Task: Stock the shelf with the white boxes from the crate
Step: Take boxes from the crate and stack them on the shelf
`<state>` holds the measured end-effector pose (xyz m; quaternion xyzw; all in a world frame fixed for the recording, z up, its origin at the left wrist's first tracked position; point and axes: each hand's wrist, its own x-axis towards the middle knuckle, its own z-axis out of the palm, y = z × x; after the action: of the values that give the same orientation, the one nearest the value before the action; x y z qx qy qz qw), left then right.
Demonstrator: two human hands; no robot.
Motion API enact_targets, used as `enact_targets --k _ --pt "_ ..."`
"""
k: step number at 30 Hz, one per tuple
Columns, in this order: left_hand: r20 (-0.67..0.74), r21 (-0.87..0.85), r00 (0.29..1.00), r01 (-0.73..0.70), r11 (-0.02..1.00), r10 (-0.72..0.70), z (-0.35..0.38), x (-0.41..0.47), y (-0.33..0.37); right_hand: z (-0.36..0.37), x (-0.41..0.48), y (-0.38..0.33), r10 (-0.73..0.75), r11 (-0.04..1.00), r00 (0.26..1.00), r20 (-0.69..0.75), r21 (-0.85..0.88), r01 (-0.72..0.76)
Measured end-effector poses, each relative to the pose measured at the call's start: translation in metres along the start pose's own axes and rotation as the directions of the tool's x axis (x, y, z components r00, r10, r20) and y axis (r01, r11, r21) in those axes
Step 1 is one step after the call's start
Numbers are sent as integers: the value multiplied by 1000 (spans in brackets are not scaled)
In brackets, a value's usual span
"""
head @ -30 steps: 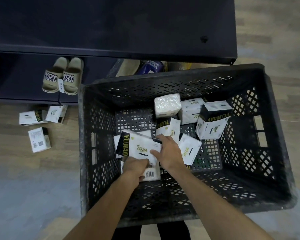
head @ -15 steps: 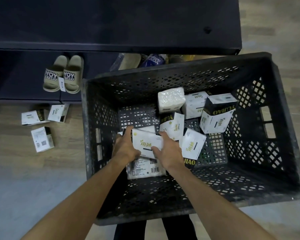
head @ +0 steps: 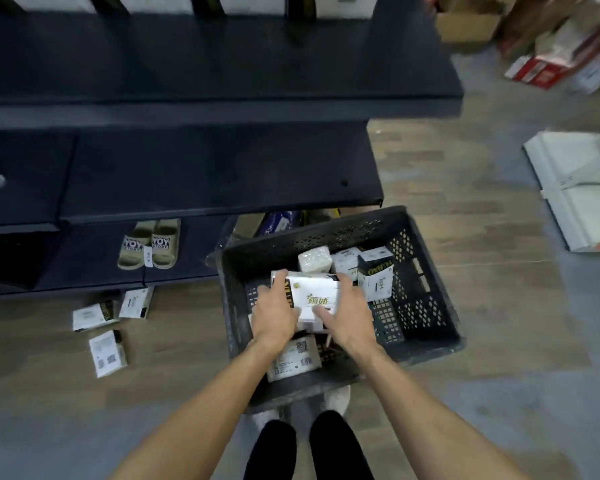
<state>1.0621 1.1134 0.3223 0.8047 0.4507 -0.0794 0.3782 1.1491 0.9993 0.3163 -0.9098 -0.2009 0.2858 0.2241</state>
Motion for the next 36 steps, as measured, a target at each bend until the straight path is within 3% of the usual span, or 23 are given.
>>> enact_targets --k 7,15,25,36 --pt "-143 63 964 -215 975 222 -112 -48 59 -84 -51 -79 -150 989 963 -225 -25 148" --pt "-325 240 847 -358 903 422 -192 -124 66 -133 -111 -141 -355 933 862 -362 -82 350" --pt "-455 274 752 -390 879 476 -289 -180 48 -152 -167 -223 -485 868 765 -424 -126 481" --pt "-547 281 693 -377 883 470 -409 -131 -35 -99 -150 -366 -600 797 675 -430 -248 551"
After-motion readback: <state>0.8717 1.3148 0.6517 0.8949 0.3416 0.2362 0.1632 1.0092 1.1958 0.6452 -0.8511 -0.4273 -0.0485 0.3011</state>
